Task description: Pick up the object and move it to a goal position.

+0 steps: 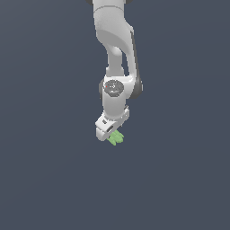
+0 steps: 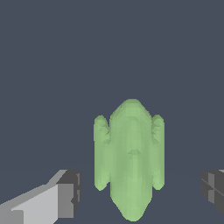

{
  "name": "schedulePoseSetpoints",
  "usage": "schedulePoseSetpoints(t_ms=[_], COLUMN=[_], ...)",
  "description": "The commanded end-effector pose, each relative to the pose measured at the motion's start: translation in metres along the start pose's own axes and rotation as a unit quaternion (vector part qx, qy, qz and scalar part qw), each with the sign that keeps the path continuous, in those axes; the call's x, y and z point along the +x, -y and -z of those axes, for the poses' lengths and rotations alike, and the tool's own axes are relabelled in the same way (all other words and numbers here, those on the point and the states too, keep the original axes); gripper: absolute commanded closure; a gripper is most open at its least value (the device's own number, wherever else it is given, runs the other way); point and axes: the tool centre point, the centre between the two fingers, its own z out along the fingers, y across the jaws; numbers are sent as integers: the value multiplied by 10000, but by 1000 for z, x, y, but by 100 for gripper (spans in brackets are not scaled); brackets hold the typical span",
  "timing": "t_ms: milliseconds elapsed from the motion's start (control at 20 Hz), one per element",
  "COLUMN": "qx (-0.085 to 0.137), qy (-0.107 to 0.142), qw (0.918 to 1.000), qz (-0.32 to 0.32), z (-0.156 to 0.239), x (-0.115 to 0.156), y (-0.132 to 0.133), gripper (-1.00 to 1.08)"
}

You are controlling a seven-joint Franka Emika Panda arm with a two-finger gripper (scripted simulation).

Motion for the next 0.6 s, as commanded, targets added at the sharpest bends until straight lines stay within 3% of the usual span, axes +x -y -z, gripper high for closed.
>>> schedulePoseSetpoints(t_ms=[0, 550], qx=[2, 2], qy=[2, 1], qw=[10000, 10000], qz=[4, 24], z=[-4, -47], x=[0, -1], y=[0, 1], gripper=[-92, -92])
